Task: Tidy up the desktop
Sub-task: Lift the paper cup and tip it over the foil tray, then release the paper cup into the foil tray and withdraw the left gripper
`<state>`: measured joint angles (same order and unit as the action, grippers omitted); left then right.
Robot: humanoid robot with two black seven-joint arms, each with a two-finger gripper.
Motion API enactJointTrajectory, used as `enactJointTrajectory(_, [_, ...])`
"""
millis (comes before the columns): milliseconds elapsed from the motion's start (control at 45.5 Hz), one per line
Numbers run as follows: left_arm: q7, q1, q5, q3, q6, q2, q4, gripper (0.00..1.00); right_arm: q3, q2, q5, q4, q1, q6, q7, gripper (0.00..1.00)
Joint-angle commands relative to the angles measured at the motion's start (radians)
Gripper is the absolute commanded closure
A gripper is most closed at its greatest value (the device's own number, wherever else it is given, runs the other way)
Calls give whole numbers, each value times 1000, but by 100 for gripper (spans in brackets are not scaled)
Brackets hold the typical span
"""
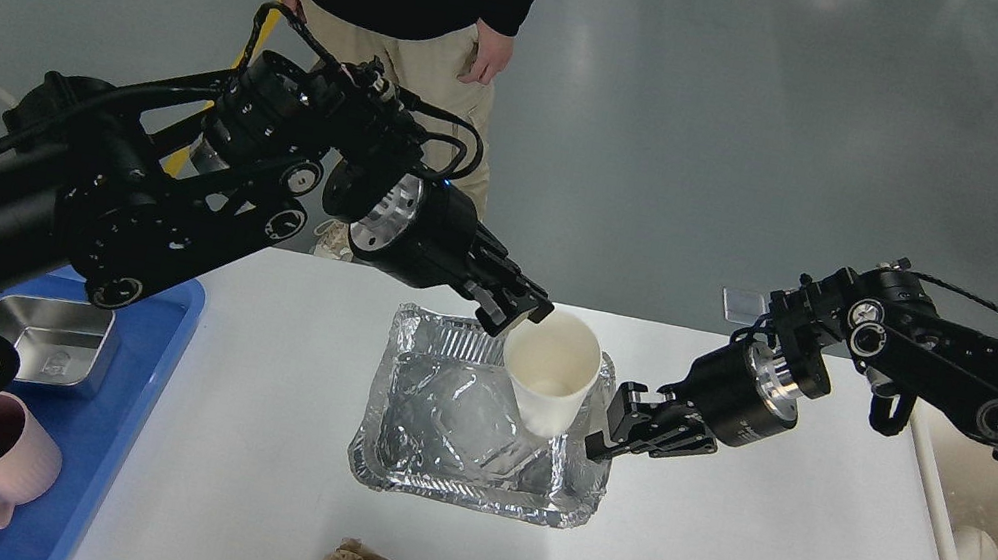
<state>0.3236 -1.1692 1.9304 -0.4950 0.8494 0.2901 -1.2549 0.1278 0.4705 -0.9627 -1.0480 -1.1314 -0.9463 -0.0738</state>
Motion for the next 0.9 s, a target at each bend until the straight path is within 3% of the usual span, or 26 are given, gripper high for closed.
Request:
enactJointTrajectory(0, [-2,5,-1,6,-6,-5,0,86,-2,2,-1,-1,-1,0,2,100])
enactJointTrajectory(154, [-2,13,-1,6,-6,-3,0,85,-2,7,-1,-1,-1,0,2,100])
enactJointTrajectory(242, [-3,19,-2,6,-7,6,0,80,-2,7,-1,-1,-1,-2,2,100])
enactJointTrajectory(439, [-29,40,-10,-14,-32,20,0,45,-2,7,-1,-1,-1,-2,12,100])
enactJointTrajectory(527, [-49,42,-14,-19,-41,26,0,34,-2,7,-1,-1,1,0,14,100])
enactJointTrajectory(549, [-55,48,-27,-30,-52,43,0,23,-2,8,-1,-1,1,0,16,100])
enactJointTrajectory(615, [-57,68,-50,-48,-65,63,0,9,-2,8,-1,2,2,0,16,100])
enactJointTrajectory(768, [-69,144,-102,-128,-107,161,-1,5,-2,10,-1,2,5,0,16,100])
enactJointTrajectory(878, [-139,252,-142,-218,-135,259,-3,4,-3,16,-1,2,5,0,16,100])
